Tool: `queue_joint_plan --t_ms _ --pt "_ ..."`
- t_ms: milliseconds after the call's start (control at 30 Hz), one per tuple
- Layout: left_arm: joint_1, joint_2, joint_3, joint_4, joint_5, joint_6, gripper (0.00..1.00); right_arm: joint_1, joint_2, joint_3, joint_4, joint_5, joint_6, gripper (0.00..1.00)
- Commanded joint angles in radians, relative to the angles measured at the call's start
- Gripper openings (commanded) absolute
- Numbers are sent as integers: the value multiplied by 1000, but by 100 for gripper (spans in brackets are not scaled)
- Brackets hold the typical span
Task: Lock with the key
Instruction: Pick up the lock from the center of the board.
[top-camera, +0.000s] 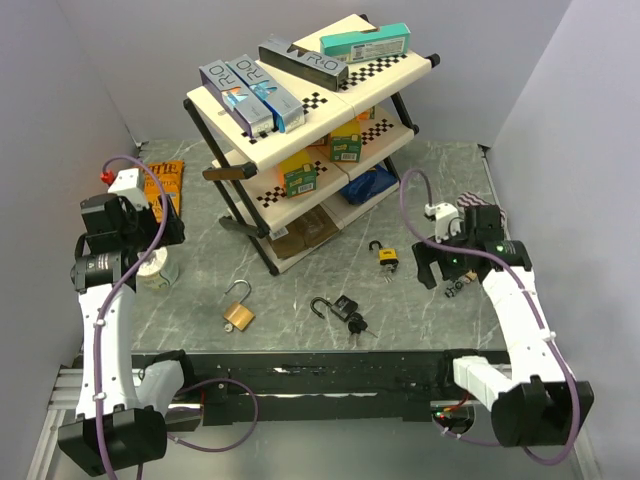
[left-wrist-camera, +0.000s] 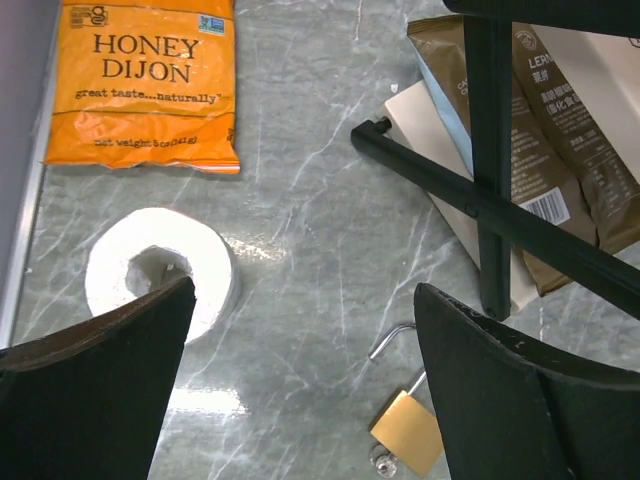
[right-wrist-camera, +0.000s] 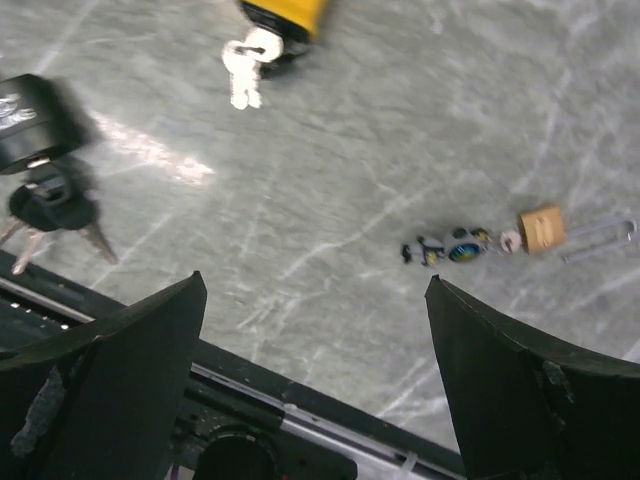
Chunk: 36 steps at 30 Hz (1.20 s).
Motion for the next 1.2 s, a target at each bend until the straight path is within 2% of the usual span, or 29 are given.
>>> queue_joint_plan --t_ms 0,100,233,467,567,700,933,1167 --pt "2 -33 -8 89 23 -53 96 -118 71 60 -77 37 -32 100" --pt "3 -28 9 100 -32 -130 96 -187 188 132 -158 29 30 100" --pt "2 -10 15 105 -85 -240 96 -305 295 169 -151 84 122 100" --pt "2 37 9 154 -89 -298 96 -384 493 302 -166 73 183 99" --pt "2 71 33 148 -141 -331 96 -388 558 347 -143 131 238 99" --pt "2 125 72 126 -189 -338 96 -390 607 306 -91 269 356 95" --pt "2 209 135 90 -223 -361 96 -391 682 304 -63 293 485 91" --pt "3 239 159 102 -223 -368 96 -396 798 381 -62 287 516 88"
